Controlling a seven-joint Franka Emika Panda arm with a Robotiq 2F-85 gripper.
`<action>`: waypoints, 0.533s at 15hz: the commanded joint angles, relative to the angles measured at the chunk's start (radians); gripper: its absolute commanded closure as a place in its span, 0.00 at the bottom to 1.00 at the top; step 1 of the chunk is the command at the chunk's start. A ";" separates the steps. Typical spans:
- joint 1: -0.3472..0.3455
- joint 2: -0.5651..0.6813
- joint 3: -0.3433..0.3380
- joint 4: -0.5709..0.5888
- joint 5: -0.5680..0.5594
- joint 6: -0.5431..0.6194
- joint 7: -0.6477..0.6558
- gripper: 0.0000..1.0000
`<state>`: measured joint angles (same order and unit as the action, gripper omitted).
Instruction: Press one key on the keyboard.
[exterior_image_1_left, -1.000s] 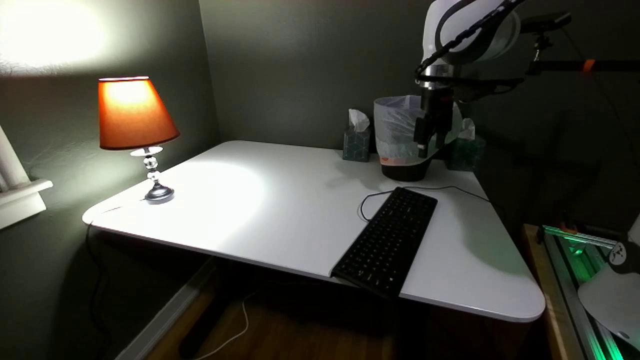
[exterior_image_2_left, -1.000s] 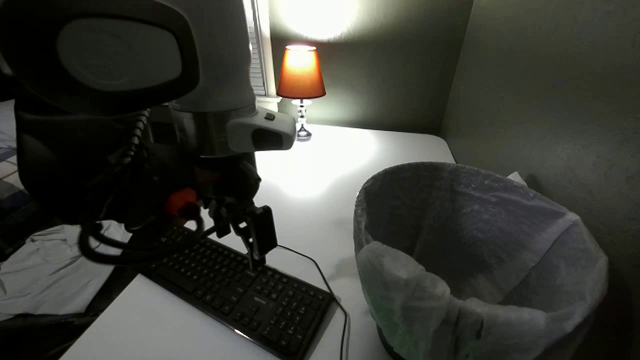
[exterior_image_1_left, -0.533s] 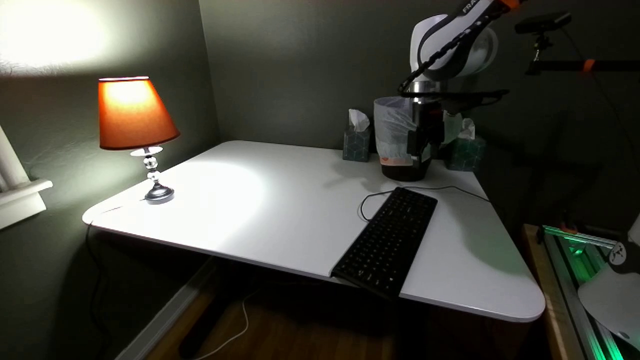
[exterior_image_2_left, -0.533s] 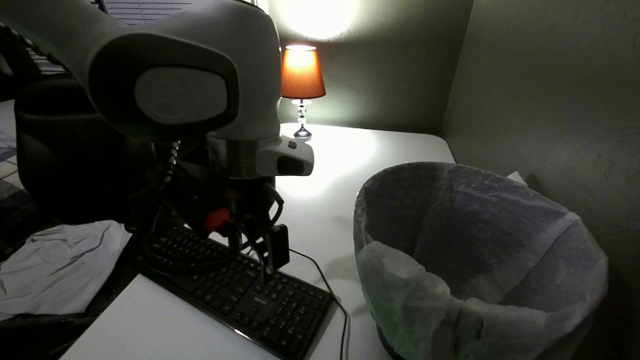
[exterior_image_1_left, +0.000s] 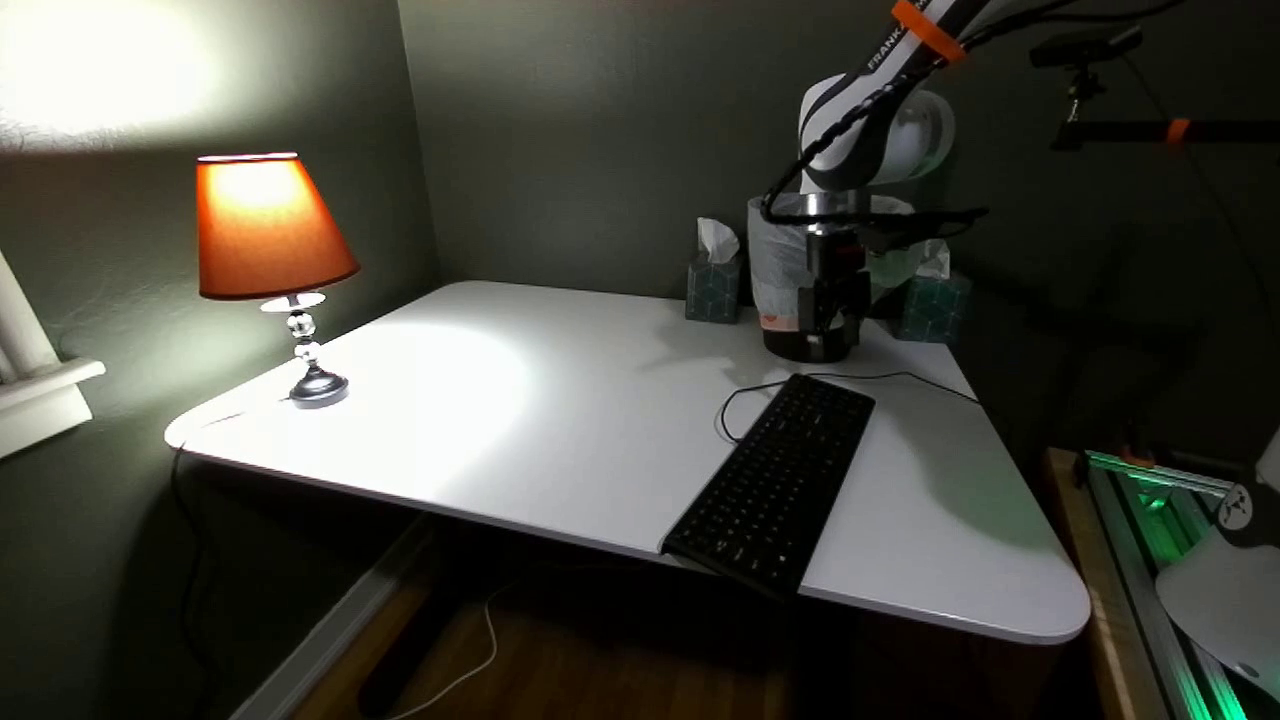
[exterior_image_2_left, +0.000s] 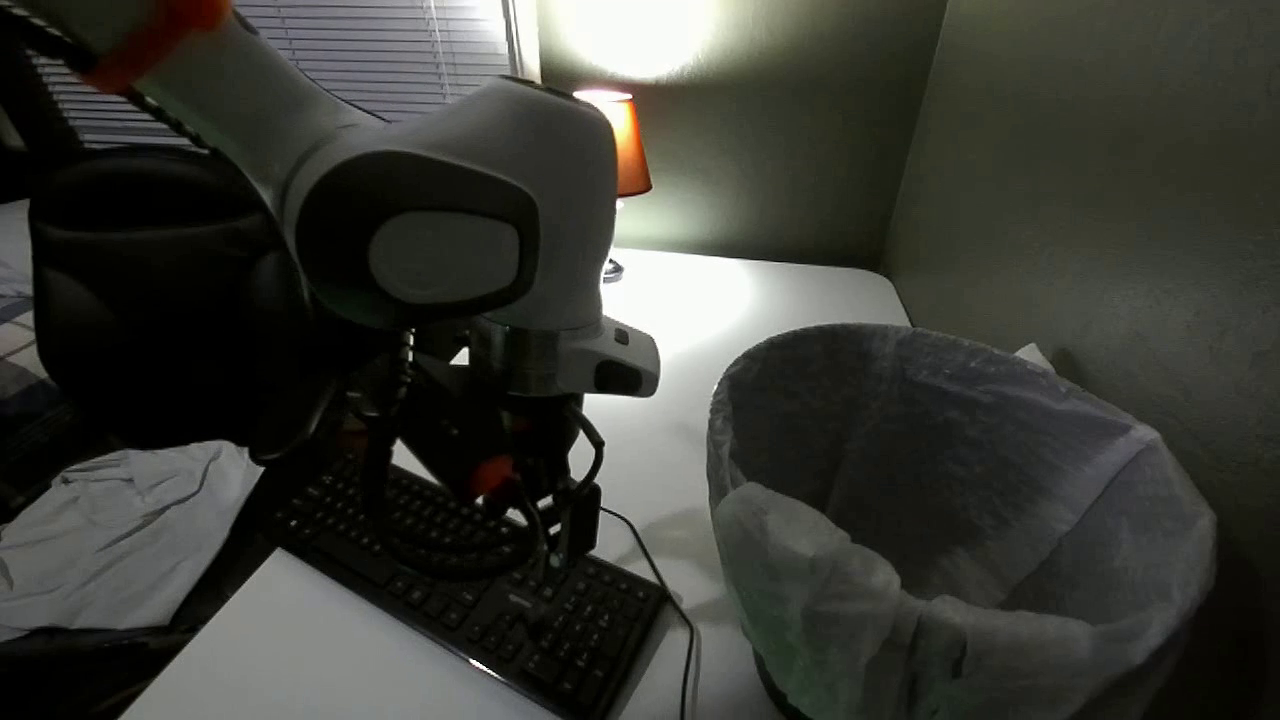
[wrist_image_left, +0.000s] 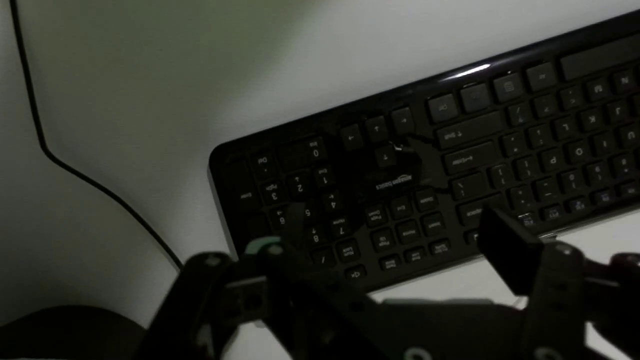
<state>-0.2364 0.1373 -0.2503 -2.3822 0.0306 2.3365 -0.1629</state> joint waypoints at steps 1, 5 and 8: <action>-0.023 0.073 0.016 0.040 0.056 0.026 -0.042 0.42; -0.033 0.110 0.029 0.047 0.099 0.063 -0.052 0.73; -0.044 0.138 0.039 0.047 0.128 0.124 -0.058 0.95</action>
<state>-0.2546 0.2360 -0.2335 -2.3441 0.1099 2.4053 -0.1906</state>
